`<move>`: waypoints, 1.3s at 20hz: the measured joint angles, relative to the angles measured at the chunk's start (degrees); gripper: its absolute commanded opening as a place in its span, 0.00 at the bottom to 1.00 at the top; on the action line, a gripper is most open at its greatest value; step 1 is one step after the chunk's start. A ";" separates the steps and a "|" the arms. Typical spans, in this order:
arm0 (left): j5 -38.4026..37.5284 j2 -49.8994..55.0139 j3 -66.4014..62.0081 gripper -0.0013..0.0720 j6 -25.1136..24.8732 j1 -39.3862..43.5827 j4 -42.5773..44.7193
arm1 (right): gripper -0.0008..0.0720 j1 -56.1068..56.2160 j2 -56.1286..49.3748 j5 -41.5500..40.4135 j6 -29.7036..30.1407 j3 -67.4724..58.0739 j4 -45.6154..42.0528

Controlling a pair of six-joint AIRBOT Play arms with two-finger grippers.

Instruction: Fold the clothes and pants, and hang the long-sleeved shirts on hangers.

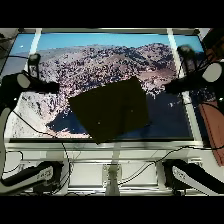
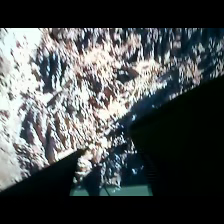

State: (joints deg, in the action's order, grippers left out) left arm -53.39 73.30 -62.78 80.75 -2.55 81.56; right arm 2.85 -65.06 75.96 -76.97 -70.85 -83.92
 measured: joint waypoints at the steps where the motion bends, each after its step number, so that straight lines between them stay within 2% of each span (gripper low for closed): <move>1: -1.51 1.44 0.00 0.82 -0.02 0.00 -0.66 | 0.40 0.00 0.00 1.11 -0.04 2.49 0.66; 3: -3.45 3.93 0.00 0.41 -0.02 0.00 -1.49 | 0.40 0.00 0.00 1.42 -0.24 7.26 1.79; 4: -4.13 4.90 0.00 0.31 -0.04 0.00 -1.68 | 0.29 0.00 0.00 0.57 -0.35 9.53 2.12; 5: -4.57 5.57 0.00 0.31 -0.09 0.00 -1.68 | 0.08 -0.07 0.00 -0.76 -0.48 11.19 2.19; 7: -5.27 6.49 0.00 0.28 -0.20 0.00 -0.52 | 0.09 -1.16 0.00 -4.42 -1.51 12.98 1.97; 8: -5.27 6.78 0.00 0.07 -0.20 -0.07 0.39 | 0.09 -2.47 0.00 -6.32 -2.23 13.07 1.68; 9: -5.25 6.97 0.00 0.03 -0.20 -0.11 1.03 | 0.08 -4.26 0.00 -7.72 -2.86 12.81 1.29; 12: -4.96 7.30 0.00 0.03 -1.38 -0.11 2.19 | 0.08 -13.11 0.00 -8.59 -3.85 10.80 1.66; 14: -5.75 7.41 0.00 0.03 -2.95 -0.11 2.64 | 0.09 -20.59 -0.26 -5.14 -2.19 11.19 5.14; 15: -6.36 7.48 0.00 0.03 -3.45 -0.11 2.67 | 0.12 -23.96 -0.39 -2.56 -0.33 12.44 8.37; 16: -6.75 7.50 0.00 0.03 -4.04 -0.11 2.60 | 0.39 -27.10 -0.57 0.17 1.79 14.56 13.09; 17: -6.99 7.54 0.00 0.04 -4.31 -0.11 2.08 | 0.52 -29.42 -0.61 2.40 3.63 17.29 18.01; 18: -7.45 7.58 0.02 0.30 -4.59 -0.11 0.94 | 0.53 -30.88 -0.63 3.43 5.05 20.02 22.27; 19: -7.54 7.72 0.02 0.74 -4.74 -0.11 -0.50 | 0.53 -31.82 -0.70 4.02 6.32 23.23 26.62; 20: -7.58 7.98 0.02 1.00 -4.92 -0.11 -2.08 | 0.53 -32.11 -0.70 4.55 7.52 26.32 30.01; 26: -7.21 12.35 0.02 0.97 -5.16 -0.11 -9.01 | 0.53 -28.13 -0.74 0.66 10.75 38.56 38.73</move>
State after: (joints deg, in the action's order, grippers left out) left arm -60.60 85.65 -62.76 75.59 -2.66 72.55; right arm -25.28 -65.80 76.62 -66.22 -32.29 -45.19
